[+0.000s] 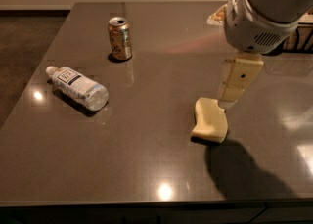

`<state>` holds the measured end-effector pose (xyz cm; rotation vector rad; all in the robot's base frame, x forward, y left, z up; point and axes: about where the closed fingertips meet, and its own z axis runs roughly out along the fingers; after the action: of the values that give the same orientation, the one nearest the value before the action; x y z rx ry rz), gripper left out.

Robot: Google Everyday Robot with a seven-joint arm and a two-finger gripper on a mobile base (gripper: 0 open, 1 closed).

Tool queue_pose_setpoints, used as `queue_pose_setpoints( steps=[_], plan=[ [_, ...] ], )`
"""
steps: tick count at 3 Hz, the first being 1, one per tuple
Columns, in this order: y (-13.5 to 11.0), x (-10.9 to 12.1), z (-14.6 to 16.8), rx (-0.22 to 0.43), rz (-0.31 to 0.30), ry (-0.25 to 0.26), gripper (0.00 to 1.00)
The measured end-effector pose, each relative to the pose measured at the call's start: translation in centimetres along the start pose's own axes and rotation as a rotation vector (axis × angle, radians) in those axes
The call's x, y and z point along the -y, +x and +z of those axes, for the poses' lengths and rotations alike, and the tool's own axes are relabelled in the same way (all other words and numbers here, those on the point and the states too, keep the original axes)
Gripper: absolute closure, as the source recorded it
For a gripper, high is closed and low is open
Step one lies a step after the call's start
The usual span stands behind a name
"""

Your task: Move orange can near sponge

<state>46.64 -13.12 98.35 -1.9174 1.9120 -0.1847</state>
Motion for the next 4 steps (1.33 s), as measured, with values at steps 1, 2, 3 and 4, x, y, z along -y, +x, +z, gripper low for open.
queue_pose_setpoints(
  steps=[1,2,3,4],
  plan=[
    [0.0,0.0,0.0,0.0,0.0,0.0,0.0],
    [-0.7,1.1,0.3,0.009,0.011,0.0,0.0],
    [-1.5,3.0,1.9,0.026,0.037,-0.012,0.0],
    [-2.7,5.1,4.3,0.049,0.065,-0.016,0.0]
  ],
)
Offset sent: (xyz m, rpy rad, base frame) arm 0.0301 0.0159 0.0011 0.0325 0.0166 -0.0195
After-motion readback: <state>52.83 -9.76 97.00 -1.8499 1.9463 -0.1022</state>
